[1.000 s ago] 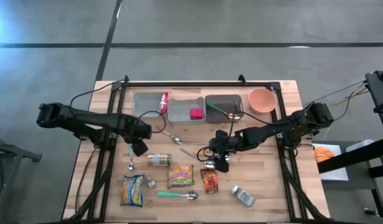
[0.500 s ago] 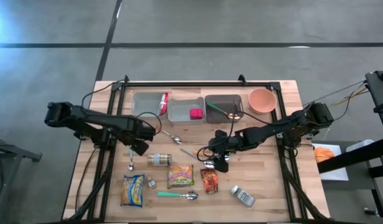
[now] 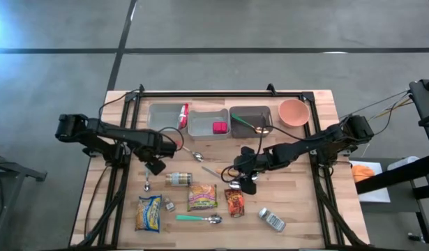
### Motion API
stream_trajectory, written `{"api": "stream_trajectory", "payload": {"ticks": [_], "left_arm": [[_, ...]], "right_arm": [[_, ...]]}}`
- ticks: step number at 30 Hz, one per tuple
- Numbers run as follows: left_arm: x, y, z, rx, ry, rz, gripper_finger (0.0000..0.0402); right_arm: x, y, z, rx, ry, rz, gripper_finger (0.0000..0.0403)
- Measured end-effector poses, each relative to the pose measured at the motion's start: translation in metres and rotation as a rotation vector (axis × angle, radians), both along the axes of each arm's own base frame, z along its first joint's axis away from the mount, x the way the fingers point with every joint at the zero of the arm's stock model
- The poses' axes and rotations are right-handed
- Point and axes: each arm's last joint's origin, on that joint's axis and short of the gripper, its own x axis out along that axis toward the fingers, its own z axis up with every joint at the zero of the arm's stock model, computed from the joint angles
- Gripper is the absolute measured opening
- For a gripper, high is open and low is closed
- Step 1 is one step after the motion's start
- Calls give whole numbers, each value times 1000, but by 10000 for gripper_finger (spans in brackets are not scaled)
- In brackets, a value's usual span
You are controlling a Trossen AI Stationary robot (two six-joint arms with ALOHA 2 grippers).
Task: Pick & Place Food Item
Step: Put the light blue spoon into the black bin
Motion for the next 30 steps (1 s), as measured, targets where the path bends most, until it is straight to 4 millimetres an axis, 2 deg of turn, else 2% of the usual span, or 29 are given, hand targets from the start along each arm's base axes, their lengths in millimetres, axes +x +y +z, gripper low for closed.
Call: {"api": "stream_trajectory", "payload": {"ticks": [11, 20, 26, 30], "left_arm": [[-7, 10, -13, -29, -8, 81, 180], [-12, 8, -29, -129, -69, 142, 180], [-13, 8, -31, -141, -67, 171, 180], [-12, 9, -31, -132, -74, 168, 158]], "right_arm": [[0, 0, 0, -1, -2, 1, 258], [0, 0, 0, -2, -2, 1, 258], [0, 0, 0, -1, -4, 1, 258], [0, 0, 0, -1, -4, 1, 258]]}}
